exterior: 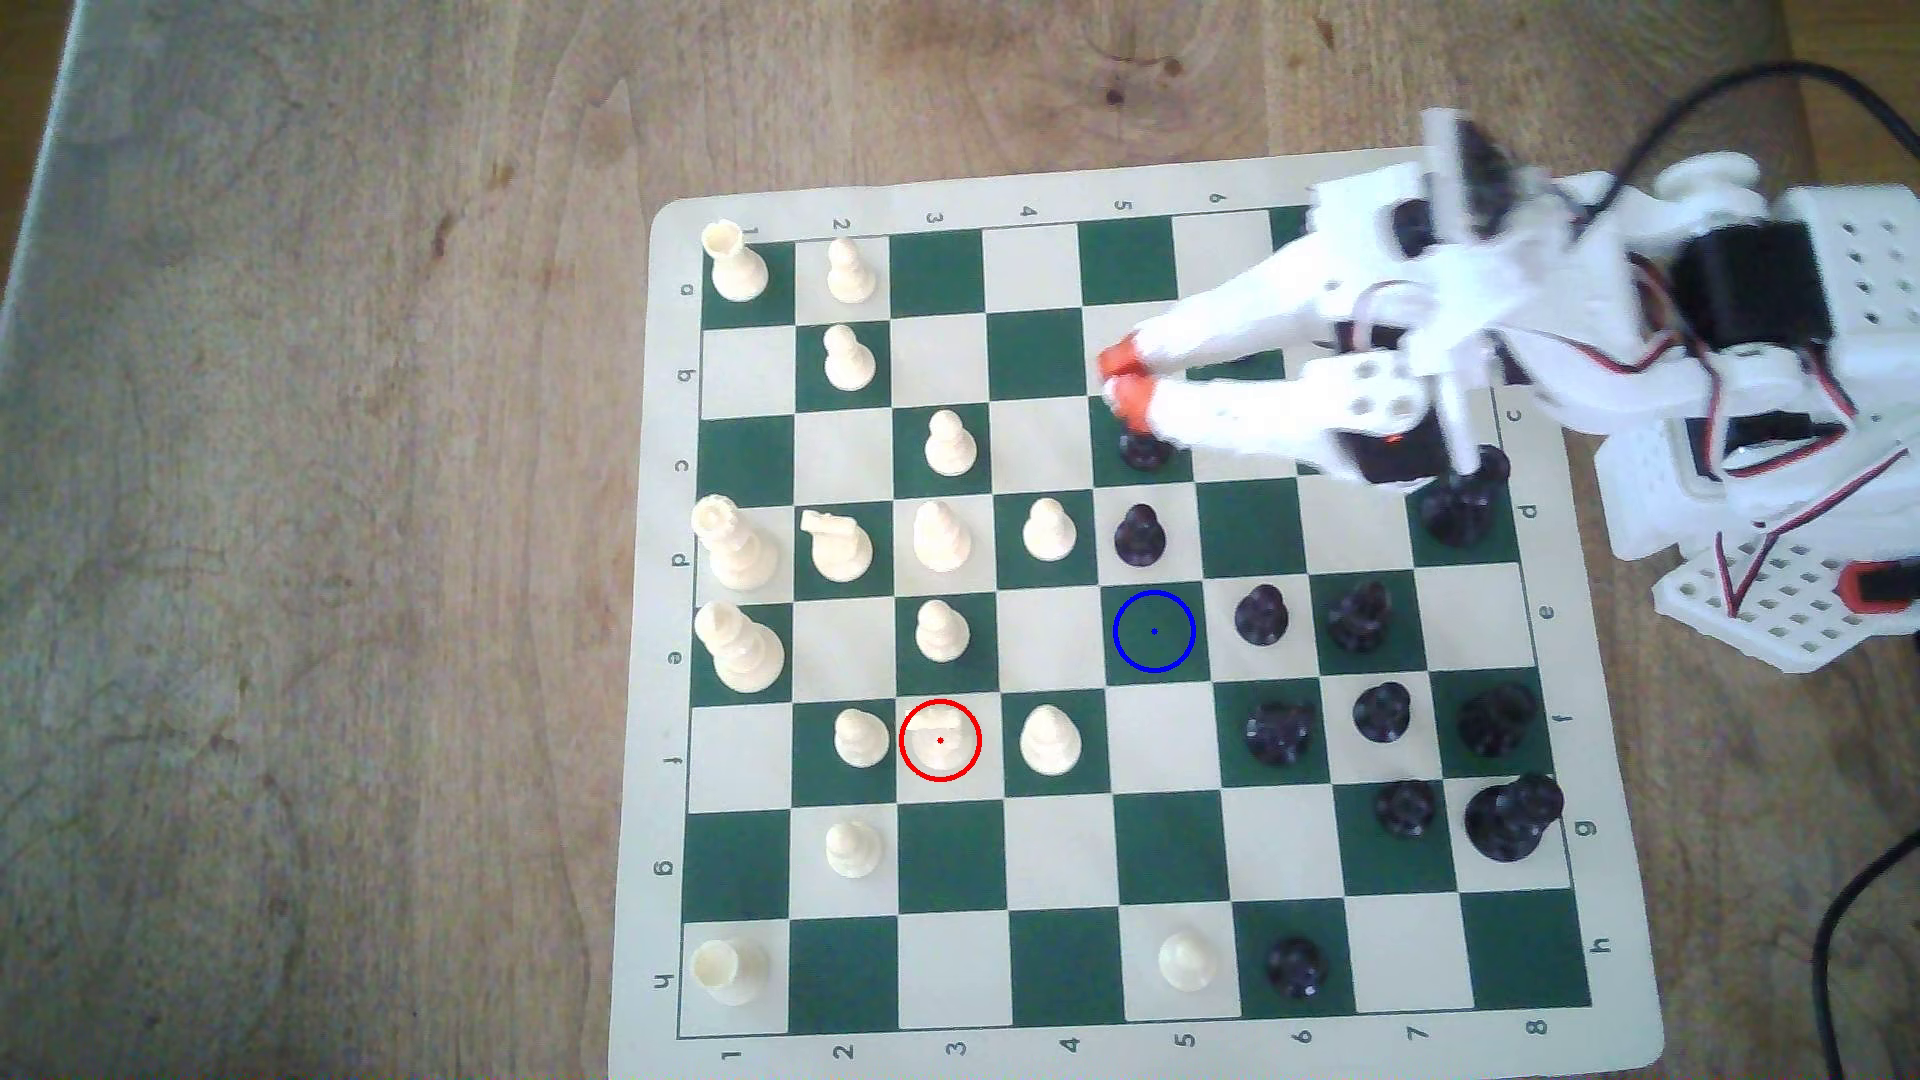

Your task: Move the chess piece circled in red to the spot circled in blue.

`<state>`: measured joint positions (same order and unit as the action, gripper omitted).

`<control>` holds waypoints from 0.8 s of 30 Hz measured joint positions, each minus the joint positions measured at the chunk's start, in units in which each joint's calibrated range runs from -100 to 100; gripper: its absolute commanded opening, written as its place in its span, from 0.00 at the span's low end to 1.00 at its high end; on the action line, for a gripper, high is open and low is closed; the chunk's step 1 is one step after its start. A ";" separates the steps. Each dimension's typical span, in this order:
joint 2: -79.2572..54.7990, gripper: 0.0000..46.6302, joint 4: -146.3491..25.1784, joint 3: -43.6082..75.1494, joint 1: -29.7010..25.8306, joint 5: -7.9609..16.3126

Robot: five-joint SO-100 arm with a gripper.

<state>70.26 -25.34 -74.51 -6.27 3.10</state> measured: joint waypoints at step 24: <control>-50.27 0.26 -4.22 29.01 -8.26 8.69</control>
<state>19.98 -29.56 -45.50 -14.53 11.79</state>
